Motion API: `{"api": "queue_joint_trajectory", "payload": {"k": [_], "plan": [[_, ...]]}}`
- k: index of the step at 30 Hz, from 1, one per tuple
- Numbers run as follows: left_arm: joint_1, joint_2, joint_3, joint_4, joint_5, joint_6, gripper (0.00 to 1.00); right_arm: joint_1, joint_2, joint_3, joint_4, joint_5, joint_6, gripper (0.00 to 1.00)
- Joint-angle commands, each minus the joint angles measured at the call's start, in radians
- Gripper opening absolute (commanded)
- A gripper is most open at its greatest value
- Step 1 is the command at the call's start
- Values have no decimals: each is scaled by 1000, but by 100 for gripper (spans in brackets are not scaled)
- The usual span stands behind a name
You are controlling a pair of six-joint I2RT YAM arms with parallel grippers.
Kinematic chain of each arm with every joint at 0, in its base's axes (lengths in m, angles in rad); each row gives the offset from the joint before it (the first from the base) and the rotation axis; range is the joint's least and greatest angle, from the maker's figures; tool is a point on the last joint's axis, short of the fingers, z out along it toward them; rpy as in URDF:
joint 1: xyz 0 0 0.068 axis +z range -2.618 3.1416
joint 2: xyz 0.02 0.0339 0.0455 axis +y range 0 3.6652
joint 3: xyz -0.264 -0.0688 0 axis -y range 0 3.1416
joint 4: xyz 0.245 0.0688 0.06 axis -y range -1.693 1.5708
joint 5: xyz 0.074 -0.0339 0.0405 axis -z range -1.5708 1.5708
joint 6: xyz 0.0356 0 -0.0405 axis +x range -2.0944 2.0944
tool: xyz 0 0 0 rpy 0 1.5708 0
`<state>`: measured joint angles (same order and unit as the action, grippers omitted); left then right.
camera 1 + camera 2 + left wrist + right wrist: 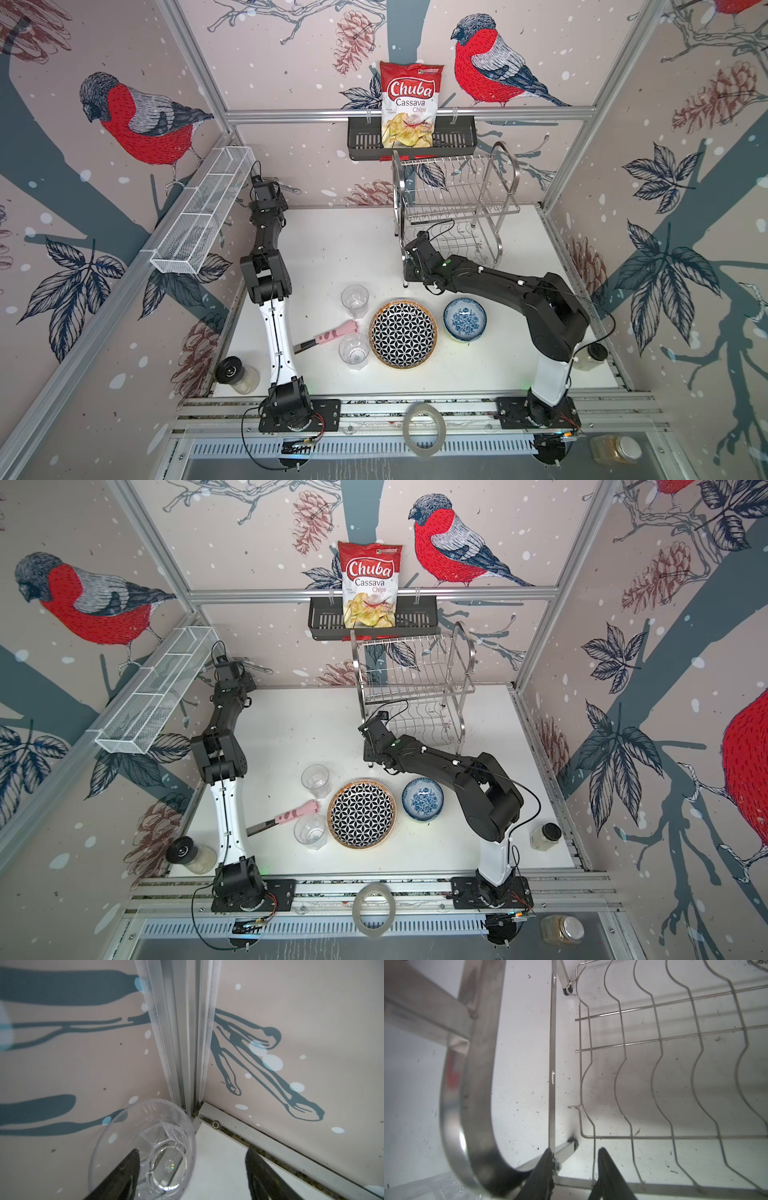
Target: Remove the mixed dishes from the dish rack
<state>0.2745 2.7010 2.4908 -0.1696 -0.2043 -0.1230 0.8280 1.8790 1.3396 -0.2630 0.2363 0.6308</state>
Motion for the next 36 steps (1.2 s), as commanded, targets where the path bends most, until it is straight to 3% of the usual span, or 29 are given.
{"api": "queue_joint_trajectory", "payload": {"k": [1,5,12,36], "plan": [[4,-6,-13,18,41,-1,72,4,12,13,-25,-48,8,38],[3,-23,-38,3,90,-7,63,5,8,9,-22,-48,10,38],[4,-41,-40,-29,146,1,59,5,-9,-9,-19,-44,18,38],[4,-153,-170,-133,281,-31,29,7,-73,-88,19,-45,38,36]]}}
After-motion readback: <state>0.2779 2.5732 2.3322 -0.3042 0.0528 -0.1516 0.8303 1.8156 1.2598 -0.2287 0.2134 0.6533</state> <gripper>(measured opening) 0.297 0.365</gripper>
